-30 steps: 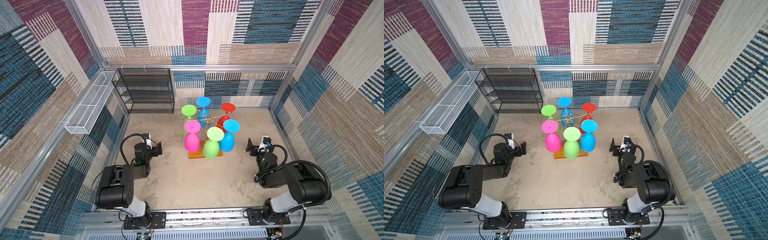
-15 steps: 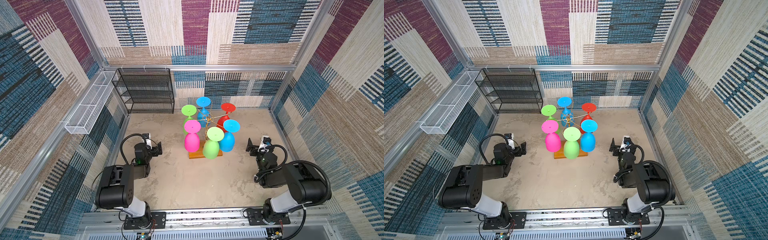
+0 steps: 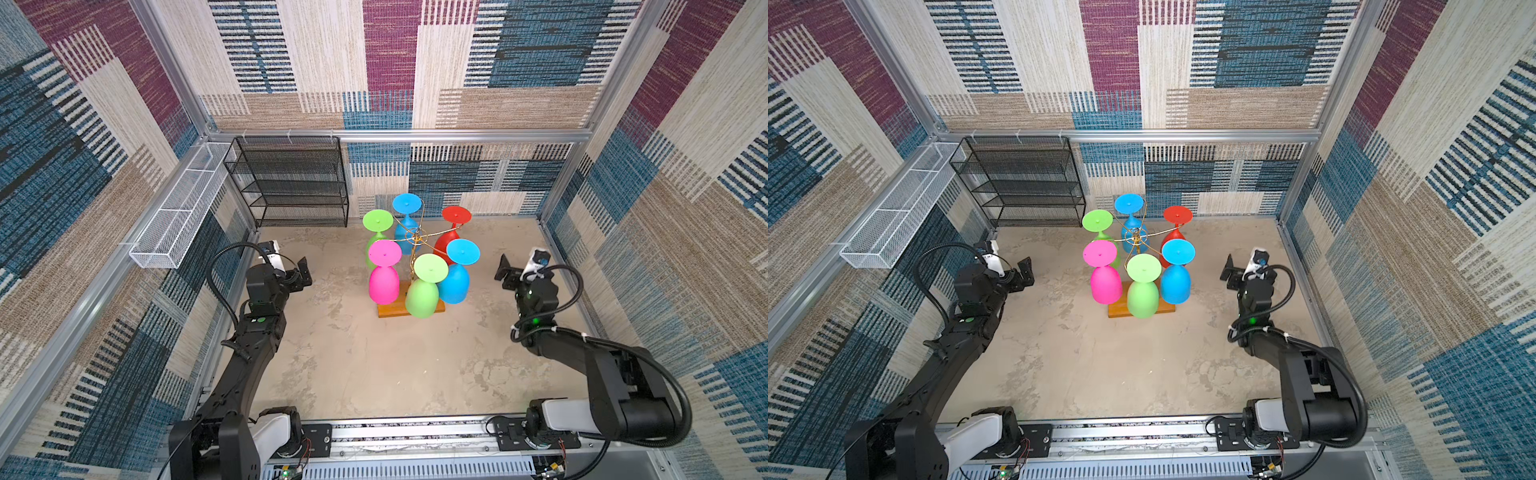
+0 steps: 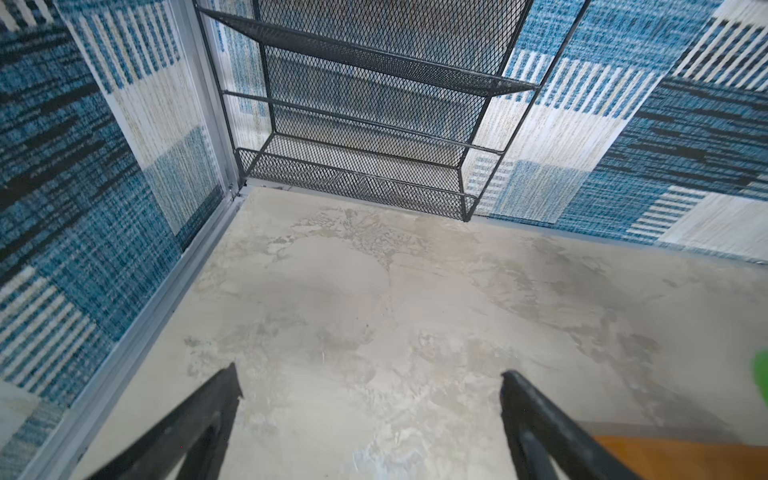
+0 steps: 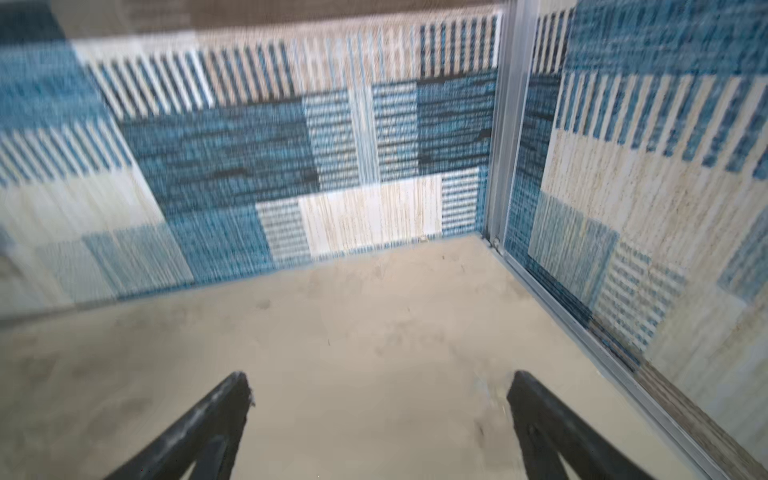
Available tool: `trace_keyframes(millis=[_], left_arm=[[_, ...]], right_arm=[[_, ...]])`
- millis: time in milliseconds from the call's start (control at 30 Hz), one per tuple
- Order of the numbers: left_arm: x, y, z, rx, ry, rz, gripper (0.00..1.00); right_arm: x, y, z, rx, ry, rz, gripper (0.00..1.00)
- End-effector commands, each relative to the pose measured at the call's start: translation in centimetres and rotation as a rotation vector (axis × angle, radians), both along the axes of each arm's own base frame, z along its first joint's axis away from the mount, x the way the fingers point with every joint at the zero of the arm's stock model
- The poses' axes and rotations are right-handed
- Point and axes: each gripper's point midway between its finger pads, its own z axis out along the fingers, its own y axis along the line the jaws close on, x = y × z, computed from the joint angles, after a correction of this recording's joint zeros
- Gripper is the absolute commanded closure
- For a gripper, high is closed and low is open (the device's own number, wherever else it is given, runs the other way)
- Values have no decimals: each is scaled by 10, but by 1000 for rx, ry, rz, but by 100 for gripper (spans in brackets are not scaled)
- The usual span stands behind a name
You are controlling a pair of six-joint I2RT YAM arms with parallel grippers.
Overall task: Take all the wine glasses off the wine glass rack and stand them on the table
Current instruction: 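Raise both arms, moving the right gripper toward the blue glass nearest it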
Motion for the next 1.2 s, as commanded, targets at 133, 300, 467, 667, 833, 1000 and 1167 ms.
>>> trace_keyframes(millis=[133, 300, 467, 667, 833, 1000, 1167], left_arm=[[-11, -11, 37, -204, -24, -23, 0], [-12, -18, 61, -270, -61, -58, 7], [-9, -32, 70, -295, 29, -164, 11], [-7, -43, 83, -292, 26, -240, 11], [-11, -42, 80, -285, 17, -239, 11], [-19, -44, 84, -274, 8, -250, 10], [-24, -46, 84, -285, 3, -260, 10]], right_arm=[[-19, 47, 25, 525, 87, 403, 1], [-50, 71, 82, 609, 10, 669, 18], [-72, 103, 105, 613, 104, 878, 29], [-106, 121, 125, 610, 170, 994, 16], [-123, 129, 132, 664, 237, 1034, 30], [-122, 132, 129, 698, 303, 1040, 43], [-115, 140, 126, 721, 332, 1070, 47]])
